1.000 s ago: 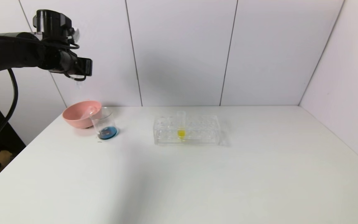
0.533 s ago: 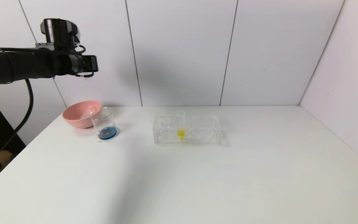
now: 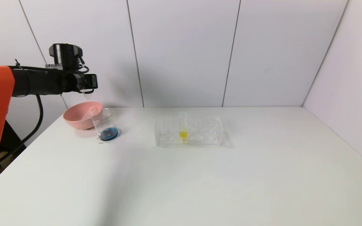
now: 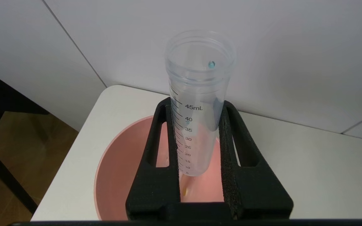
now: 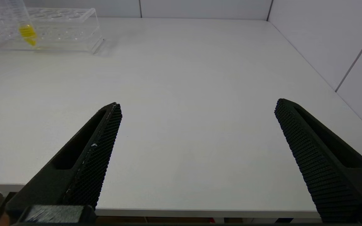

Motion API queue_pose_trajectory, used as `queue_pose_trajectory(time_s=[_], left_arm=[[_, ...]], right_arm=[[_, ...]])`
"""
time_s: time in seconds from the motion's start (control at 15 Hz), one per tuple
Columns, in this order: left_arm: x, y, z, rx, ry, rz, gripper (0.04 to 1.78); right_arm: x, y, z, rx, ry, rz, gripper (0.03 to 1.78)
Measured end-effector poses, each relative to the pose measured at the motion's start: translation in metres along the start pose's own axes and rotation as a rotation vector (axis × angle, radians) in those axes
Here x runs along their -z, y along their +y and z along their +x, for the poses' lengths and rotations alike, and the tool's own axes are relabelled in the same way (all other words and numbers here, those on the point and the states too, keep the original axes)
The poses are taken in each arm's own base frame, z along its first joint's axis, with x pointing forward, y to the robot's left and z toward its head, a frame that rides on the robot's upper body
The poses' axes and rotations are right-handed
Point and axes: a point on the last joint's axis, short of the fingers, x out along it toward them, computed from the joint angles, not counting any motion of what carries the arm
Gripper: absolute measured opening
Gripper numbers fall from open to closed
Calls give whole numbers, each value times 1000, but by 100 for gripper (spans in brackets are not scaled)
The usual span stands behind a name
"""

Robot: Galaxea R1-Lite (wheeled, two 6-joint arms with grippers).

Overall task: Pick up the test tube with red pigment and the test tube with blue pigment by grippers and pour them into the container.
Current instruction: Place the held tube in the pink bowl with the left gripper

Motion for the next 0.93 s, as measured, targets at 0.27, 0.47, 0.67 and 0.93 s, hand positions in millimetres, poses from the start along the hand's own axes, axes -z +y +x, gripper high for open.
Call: queue_pose_trajectory(time_s=[0.27,0.47,0.67,0.93], left_arm=[[27,13,23,-33,9,-2,38],[41,20,29,-51,54,9,38],[51,22,29,-54,64,22,38],[50,27,29,-57,6,25,48]], right_arm=[[0,0,0,0,0,0,178],[0,0,0,0,0,0,178],[0,0,0,0,0,0,178],[0,0,0,0,0,0,177]])
